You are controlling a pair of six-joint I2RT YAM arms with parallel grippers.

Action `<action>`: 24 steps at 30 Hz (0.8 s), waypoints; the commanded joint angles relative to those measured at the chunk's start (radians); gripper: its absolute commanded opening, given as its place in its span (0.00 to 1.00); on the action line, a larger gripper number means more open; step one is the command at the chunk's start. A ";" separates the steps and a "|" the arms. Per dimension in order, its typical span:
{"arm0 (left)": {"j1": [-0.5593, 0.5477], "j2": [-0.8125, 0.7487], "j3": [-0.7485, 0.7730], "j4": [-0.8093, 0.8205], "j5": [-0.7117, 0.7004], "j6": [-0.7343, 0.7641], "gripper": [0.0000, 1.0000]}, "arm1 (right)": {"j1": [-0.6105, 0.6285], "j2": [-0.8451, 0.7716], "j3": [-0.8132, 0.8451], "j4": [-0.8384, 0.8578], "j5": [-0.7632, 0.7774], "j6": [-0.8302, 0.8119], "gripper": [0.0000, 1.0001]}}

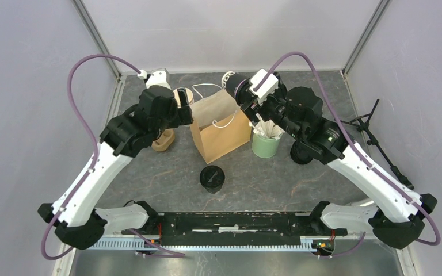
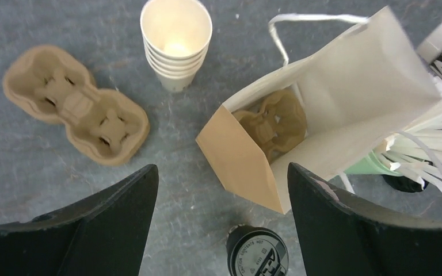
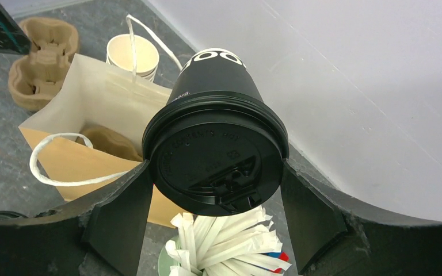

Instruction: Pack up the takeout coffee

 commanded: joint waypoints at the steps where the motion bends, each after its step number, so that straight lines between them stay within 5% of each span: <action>1: 0.057 0.043 0.032 -0.100 0.149 -0.169 0.87 | -0.006 0.023 0.107 -0.129 -0.022 -0.039 0.80; 15: 0.086 0.213 0.052 -0.078 0.167 -0.101 0.75 | -0.008 0.068 0.147 -0.209 -0.142 -0.082 0.78; 24: 0.096 0.206 0.044 0.033 0.209 0.130 0.19 | -0.008 0.157 0.297 -0.362 -0.188 -0.184 0.79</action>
